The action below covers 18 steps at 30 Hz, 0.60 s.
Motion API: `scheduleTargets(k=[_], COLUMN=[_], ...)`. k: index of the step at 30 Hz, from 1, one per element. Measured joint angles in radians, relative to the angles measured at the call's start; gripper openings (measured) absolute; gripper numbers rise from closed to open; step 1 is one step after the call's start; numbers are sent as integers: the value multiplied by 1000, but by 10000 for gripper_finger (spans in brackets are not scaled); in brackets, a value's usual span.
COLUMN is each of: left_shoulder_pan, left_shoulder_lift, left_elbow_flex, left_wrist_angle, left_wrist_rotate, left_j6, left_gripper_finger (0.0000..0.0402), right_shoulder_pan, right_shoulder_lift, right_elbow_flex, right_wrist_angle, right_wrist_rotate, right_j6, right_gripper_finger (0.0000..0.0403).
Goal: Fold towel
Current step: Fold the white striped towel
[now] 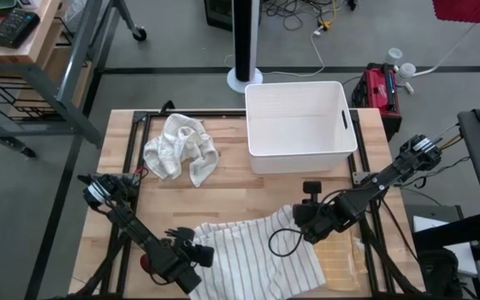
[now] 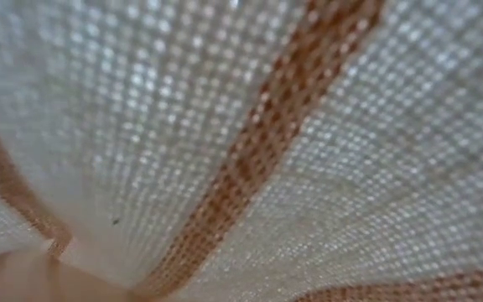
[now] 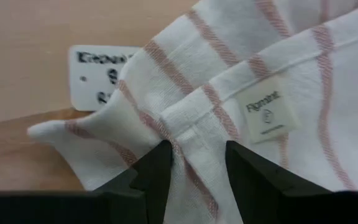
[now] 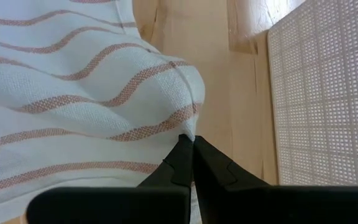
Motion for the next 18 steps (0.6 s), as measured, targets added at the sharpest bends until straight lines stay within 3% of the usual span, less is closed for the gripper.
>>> scheduleTargets(k=[6, 12, 18], left_shoulder_pan=[0, 0, -1], left_shoulder_lift=[0, 0, -2], left_elbow_flex=[9, 8, 44], left_wrist_angle=[-12, -146, -148], left_wrist_rotate=[2, 103, 51], left_j6=[15, 24, 39], left_gripper_finger=[144, 146, 138], right_shoulder_pan=[0, 0, 0], right_shoulder_lift=[0, 0, 0], right_elbow_flex=[0, 0, 0], right_wrist_angle=[5, 10, 13], right_wrist_rotate=[0, 0, 0], right_j6=[0, 0, 0], right_gripper_finger=[0, 0, 0])
